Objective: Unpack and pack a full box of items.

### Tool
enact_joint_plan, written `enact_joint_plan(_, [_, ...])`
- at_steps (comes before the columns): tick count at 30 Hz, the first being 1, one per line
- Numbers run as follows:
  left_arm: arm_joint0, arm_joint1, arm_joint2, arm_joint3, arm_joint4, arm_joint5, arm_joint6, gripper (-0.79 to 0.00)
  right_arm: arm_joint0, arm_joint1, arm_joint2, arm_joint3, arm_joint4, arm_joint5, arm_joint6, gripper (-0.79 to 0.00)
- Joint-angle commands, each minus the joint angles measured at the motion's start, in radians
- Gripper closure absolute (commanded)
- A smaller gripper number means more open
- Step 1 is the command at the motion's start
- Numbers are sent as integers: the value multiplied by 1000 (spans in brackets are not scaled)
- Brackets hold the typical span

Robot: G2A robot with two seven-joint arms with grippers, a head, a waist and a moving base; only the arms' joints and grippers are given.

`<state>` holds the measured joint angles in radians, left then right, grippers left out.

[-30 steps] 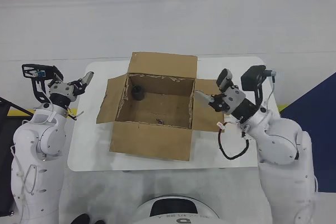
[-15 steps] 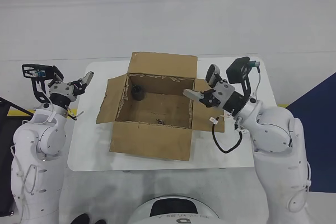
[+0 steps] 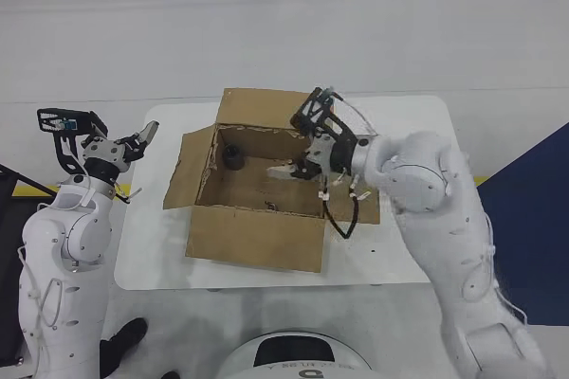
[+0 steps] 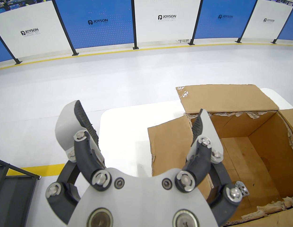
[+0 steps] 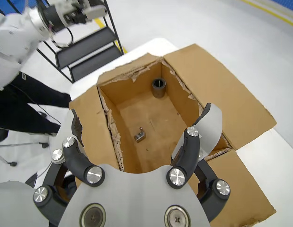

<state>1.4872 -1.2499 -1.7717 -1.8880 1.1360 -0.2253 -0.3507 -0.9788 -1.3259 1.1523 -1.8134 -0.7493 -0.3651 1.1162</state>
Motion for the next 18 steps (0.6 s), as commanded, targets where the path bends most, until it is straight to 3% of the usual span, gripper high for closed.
enact_joint_plan(1, [0,0,0,0,0,0,0,-785,63,-8,-64,69,11,1,29,-785])
enact_joint_plan(8, [0,0,0,0,0,0,0,-785,182,-26,-177,294,6,68,121,-785])
enact_joint_plan(18, [0,0,0,0,0,0,0,-785,190,-33,-212,293,21,102,139,-785])
